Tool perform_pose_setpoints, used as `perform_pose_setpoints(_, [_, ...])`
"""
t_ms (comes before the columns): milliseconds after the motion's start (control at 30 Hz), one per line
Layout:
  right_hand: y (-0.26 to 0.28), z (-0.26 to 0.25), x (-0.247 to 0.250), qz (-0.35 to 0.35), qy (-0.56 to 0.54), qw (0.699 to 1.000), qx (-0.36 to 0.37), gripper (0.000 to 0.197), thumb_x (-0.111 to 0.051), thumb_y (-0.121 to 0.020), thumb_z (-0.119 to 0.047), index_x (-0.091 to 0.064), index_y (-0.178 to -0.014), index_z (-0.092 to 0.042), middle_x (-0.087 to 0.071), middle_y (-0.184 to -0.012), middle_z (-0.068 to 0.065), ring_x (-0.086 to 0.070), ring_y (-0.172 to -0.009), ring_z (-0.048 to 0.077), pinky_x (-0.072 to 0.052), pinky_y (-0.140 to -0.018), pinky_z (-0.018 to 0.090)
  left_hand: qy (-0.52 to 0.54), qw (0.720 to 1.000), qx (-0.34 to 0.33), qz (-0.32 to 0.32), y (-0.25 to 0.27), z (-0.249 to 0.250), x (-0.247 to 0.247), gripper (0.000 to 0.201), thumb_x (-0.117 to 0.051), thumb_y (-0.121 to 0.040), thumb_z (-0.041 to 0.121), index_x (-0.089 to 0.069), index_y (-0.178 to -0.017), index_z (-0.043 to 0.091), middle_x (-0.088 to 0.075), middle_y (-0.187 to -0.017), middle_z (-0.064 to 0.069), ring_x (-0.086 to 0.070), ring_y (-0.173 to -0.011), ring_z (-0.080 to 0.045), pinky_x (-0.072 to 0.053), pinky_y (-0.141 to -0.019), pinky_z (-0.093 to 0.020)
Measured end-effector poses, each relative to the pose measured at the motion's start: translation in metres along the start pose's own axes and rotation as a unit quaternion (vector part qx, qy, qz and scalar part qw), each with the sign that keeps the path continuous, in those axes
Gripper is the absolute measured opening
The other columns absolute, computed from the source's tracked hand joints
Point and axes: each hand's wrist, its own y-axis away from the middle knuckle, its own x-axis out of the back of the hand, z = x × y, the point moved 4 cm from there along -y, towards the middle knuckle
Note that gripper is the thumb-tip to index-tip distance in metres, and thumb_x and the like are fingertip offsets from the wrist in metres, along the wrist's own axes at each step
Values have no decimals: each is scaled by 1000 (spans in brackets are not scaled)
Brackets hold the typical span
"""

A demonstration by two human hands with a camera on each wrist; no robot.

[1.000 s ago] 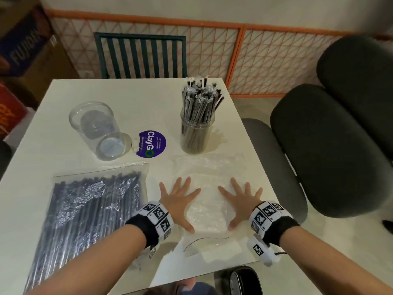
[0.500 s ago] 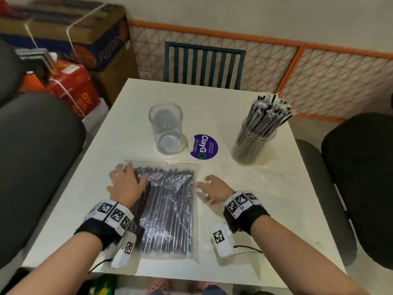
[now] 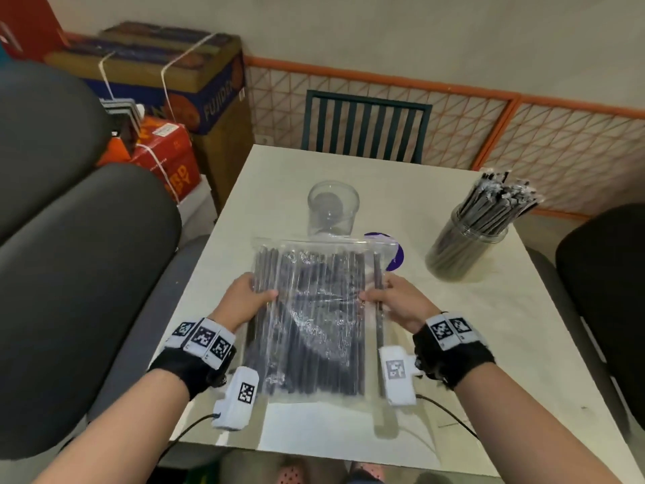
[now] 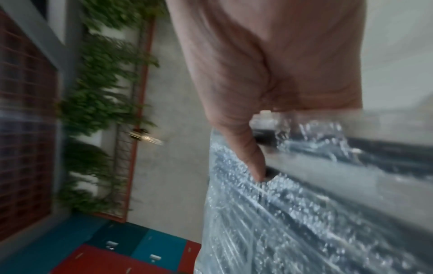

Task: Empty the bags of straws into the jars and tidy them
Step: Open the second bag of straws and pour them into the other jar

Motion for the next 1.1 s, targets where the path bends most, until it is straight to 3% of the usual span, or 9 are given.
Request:
perform_pose_setpoints(133, [27, -40, 13, 52, 0, 993, 103, 19, -69, -80, -6, -55, -80, -18, -60, -78, -1, -58, -78, 17, -45, -68, 28, 34, 986, -103, 129, 13, 44, 29, 67, -71, -80, 21, -31, -133, 12, -31, -136, -17, -37, -123, -29, -36, -100, -37])
perform_pose_setpoints(233, [42, -61, 13, 95, 13, 979, 179, 22, -67, -81, -4, -53, -74, -19, -56, -68, -10, -54, -70, 11, -45, -69, 25, -9, 931, -259, 256, 43, 93, 41, 49, -66, -83, 28, -41, -124, 17, -37, -126, -8, -36, -117, -22, -35, -96, -37])
perform_pose_setpoints(333, [54, -69, 6, 135, 31, 961, 240, 26, -68, -80, -3, -54, -73, -24, -61, -73, -9, -58, -73, 8, -46, -73, 23, 81, 927, -342, 128, 77, 137, 29, 14, -57, -90, 28, -56, -95, 15, -55, -92, 0, -52, -83, -10, -44, -76, -25])
perform_pose_setpoints(467, [65, -66, -8, 172, 38, 941, 288, 18, -69, -79, -1, -60, -94, -6, -66, -89, 11, -60, -79, 10, -47, -73, 15, 222, 944, -175, -171, 98, 171, -4, 45, -40, -95, 47, -61, -77, 11, -53, -56, 2, -49, -47, -10, -40, -46, -23])
perform_pose_setpoints(567, [69, -62, -15, 197, 65, 924, 322, 17, -64, -74, -1, -53, -85, 7, -57, -79, 28, -50, -68, 32, -43, -64, 43, 279, 914, -27, -292, 98, 183, -16, 60, -33, -93, 57, -59, -66, 10, -52, -47, 1, -46, -36, -9, -35, -35, -15])
perform_pose_setpoints(733, [68, -57, -19, 186, 26, 922, 340, 18, -66, -74, 1, -52, -82, 10, -54, -76, 30, -46, -67, 38, -40, -63, 41, 264, 920, -3, -290, 98, 183, -18, 39, -35, -96, 29, -54, -66, 12, -40, -40, 6, -32, -31, -7, -35, -33, -14])
perform_pose_setpoints(833, [69, -57, -16, 122, 7, 941, 314, 15, -69, -79, -4, -57, -87, -11, -61, -79, 5, -56, -69, 11, -45, -69, 29, 308, 913, -14, -269, 100, 182, -20, 26, -39, -94, 18, -57, -76, 10, -40, -49, 4, -32, -35, -6, -37, -34, -15])
perform_pose_setpoints(967, [74, -71, 2, 21, 32, 958, 284, 57, -74, -71, -32, -43, -119, -28, -55, -118, 2, -57, -110, 13, -47, -95, 27, 367, 903, -66, -213, 98, 179, -23, 26, -50, -93, 17, -65, -72, 15, -42, -57, 3, -38, -45, -7, -38, -37, -16])
perform_pose_setpoints(1100, [102, -113, 25, 56, 74, 937, 336, 52, -68, -74, -41, -50, -121, -29, -55, -115, -5, -57, -100, 2, -46, -83, 12, 312, 931, -145, -121, 99, 177, -27, 21, -54, -93, 23, -66, -82, 10, -44, -52, 5, -42, -45, -7, -42, -44, -17])
